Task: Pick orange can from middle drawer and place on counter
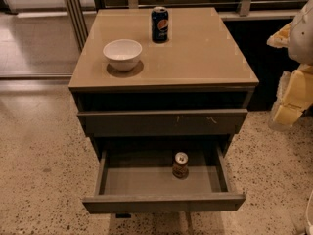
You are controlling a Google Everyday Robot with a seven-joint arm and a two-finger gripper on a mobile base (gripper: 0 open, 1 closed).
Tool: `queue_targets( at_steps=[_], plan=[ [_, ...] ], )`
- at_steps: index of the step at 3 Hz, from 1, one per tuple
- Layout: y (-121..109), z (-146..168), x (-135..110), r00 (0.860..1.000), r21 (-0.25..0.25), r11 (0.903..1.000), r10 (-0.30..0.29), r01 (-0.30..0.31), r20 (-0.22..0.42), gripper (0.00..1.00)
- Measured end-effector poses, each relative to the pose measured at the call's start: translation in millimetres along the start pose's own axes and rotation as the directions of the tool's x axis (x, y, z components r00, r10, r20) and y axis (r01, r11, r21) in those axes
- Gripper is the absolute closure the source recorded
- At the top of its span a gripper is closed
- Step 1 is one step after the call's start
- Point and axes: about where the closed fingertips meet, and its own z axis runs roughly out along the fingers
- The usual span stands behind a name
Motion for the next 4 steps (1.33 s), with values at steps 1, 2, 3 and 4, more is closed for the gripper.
queue_targets(
  at_steps=[1, 2, 3, 4],
  plan=[
    [0.0, 0.0, 0.0, 1.000, 0.000, 1.0000, 0.000, 0.000, 0.000, 0.00],
    [0.0, 0.0, 0.0, 1.000, 0.000, 1.0000, 0.000, 0.000, 0.000, 0.19],
    [3.6, 23.2, 0.2, 0.999, 0.004, 0.9999, 0.015, -0.015, 0.042, 0.42],
    [15.5, 79.2, 0.0, 0.990, -0.020, 0.9989, 0.045, -0.043, 0.132, 0.65]
  ],
)
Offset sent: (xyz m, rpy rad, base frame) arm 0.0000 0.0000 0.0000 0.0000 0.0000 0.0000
